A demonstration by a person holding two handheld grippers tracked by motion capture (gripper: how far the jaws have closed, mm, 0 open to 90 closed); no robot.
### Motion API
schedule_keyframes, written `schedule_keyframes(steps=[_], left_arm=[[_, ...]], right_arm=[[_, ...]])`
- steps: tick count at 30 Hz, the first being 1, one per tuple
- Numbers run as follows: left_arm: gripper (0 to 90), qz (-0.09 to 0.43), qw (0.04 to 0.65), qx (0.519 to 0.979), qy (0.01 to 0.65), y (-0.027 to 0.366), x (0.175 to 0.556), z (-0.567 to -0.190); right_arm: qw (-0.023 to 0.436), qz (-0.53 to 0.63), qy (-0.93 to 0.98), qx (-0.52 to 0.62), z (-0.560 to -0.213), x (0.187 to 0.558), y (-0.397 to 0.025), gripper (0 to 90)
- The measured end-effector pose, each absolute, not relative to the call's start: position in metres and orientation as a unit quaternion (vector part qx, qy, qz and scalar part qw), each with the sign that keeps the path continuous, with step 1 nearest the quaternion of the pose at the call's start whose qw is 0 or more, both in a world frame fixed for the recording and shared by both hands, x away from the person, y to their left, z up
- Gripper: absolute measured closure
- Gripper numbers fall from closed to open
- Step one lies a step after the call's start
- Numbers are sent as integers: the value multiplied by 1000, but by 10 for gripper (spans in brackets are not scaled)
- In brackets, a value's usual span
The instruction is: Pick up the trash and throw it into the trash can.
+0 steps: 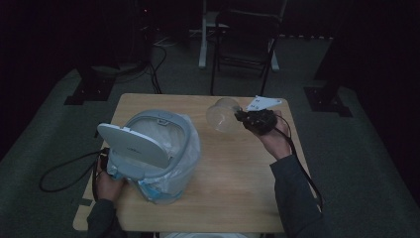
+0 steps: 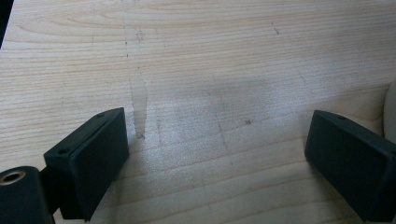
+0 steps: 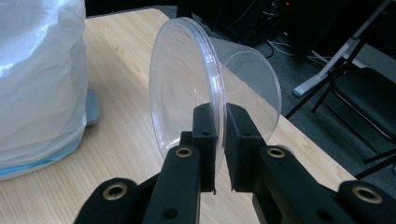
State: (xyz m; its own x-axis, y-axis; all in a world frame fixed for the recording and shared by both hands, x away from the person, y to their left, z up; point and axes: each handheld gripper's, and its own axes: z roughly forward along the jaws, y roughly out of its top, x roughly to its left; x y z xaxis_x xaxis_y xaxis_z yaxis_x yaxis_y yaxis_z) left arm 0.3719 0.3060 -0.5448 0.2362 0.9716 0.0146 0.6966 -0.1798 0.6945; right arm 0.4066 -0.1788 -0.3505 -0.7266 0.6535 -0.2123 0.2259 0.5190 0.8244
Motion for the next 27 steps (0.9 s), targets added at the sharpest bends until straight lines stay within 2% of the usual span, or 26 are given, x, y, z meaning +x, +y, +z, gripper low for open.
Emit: schedule_keyframes(steps=[27], left_arm=[[69,237,290,731,571,306,372,-545]], right_arm=[[275,416,833,238,-322,407,-162,831]])
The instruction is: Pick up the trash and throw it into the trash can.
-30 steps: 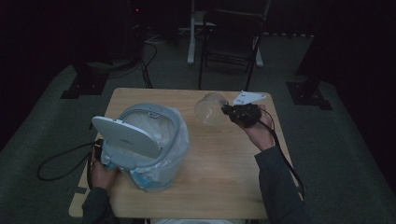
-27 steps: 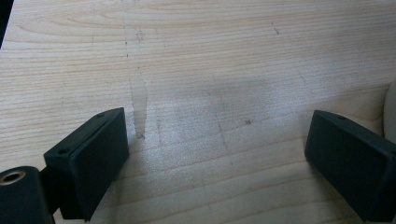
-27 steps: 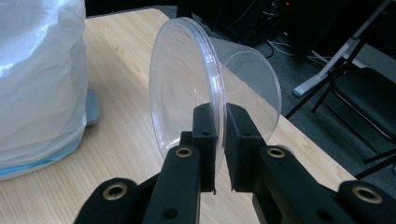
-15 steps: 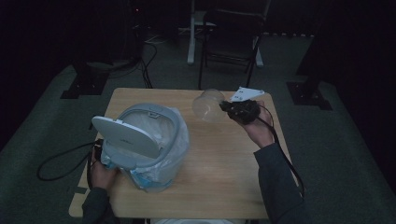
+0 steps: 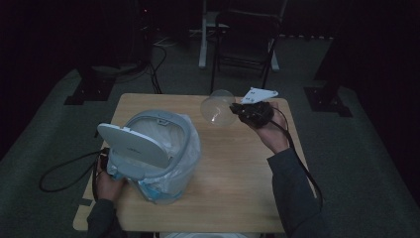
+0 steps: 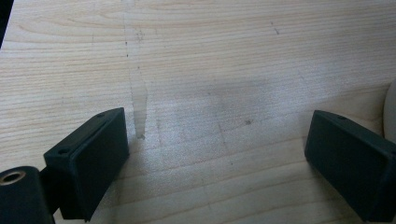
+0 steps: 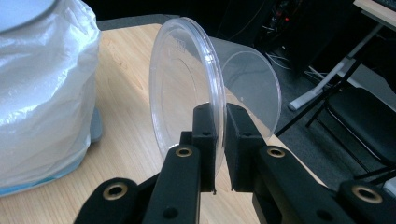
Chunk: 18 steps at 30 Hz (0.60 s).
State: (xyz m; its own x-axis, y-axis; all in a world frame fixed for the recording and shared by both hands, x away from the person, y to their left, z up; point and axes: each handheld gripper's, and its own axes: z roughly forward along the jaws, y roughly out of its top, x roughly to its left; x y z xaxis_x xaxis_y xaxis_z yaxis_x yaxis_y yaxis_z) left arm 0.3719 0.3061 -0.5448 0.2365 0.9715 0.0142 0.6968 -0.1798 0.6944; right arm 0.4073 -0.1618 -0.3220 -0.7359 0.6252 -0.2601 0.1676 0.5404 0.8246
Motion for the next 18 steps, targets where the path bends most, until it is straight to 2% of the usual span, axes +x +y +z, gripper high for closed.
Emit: schedule_keyframes(steps=[18], left_arm=[[69,237,290,731,571,306,372,-545]], right_arm=[[279,423,832,223,-308,407,-148,831]])
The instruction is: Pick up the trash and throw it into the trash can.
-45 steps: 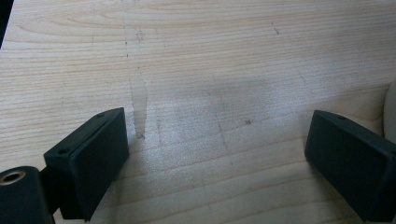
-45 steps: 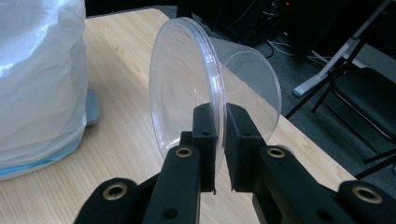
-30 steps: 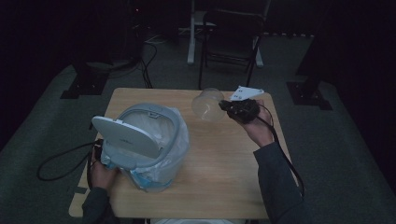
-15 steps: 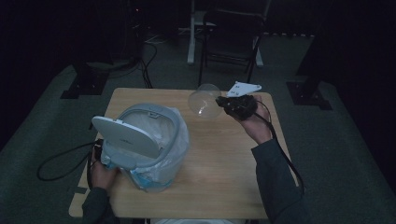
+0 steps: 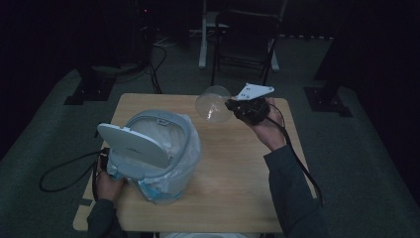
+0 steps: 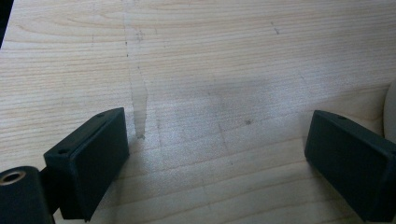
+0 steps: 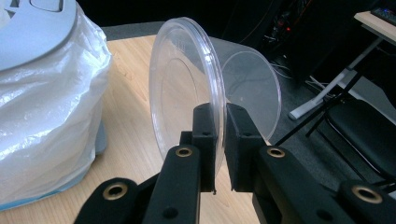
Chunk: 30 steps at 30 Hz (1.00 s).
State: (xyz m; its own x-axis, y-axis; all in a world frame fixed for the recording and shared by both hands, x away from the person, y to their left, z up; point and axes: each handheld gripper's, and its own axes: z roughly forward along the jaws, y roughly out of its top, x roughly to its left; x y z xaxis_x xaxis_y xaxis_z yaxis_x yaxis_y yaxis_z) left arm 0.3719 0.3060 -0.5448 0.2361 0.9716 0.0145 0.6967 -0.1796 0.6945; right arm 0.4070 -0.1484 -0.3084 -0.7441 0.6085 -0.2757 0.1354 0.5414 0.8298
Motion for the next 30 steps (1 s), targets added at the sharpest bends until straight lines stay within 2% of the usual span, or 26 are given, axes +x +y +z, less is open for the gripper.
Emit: schedule_keyframes(steps=[30], left_arm=[[69,237,290,731,571,306,372,-545]], right_arm=[[284,437,828,207,-289,408,-132,831]])
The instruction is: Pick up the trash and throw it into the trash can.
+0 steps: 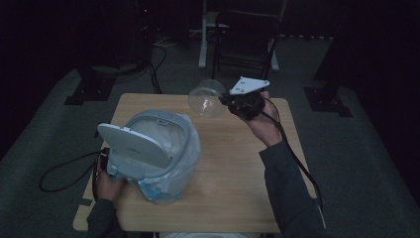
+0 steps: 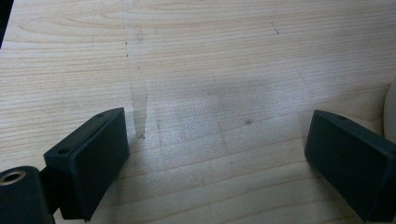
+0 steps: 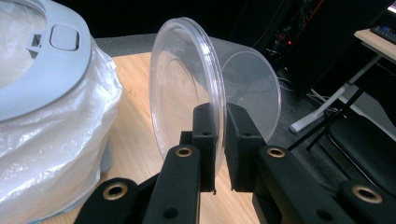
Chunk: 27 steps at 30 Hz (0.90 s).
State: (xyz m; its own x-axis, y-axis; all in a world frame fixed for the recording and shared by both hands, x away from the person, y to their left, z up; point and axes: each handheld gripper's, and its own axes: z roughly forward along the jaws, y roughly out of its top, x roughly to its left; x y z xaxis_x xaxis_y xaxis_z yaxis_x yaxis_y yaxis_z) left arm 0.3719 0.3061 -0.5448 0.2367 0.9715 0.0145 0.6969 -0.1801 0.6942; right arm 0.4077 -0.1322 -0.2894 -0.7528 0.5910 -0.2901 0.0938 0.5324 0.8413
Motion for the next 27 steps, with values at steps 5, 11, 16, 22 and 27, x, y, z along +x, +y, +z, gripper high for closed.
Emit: schedule_keyframes(steps=[5,11,16,22,27], left_arm=[[69,237,290,731,571,306,372,-545],[69,237,290,731,571,306,372,-545],[69,237,290,731,571,306,372,-545],[69,237,290,731,571,306,372,-545],[69,237,290,731,571,306,372,-545]], right_arm=[[286,440,827,203,-285,407,-128,831],[287,445,825,198,-279,406,-124,831],[289,446,825,194,-275,406,-120,831],[292,444,827,185,-271,406,-114,831],[293,444,827,181,-266,405,-110,831]])
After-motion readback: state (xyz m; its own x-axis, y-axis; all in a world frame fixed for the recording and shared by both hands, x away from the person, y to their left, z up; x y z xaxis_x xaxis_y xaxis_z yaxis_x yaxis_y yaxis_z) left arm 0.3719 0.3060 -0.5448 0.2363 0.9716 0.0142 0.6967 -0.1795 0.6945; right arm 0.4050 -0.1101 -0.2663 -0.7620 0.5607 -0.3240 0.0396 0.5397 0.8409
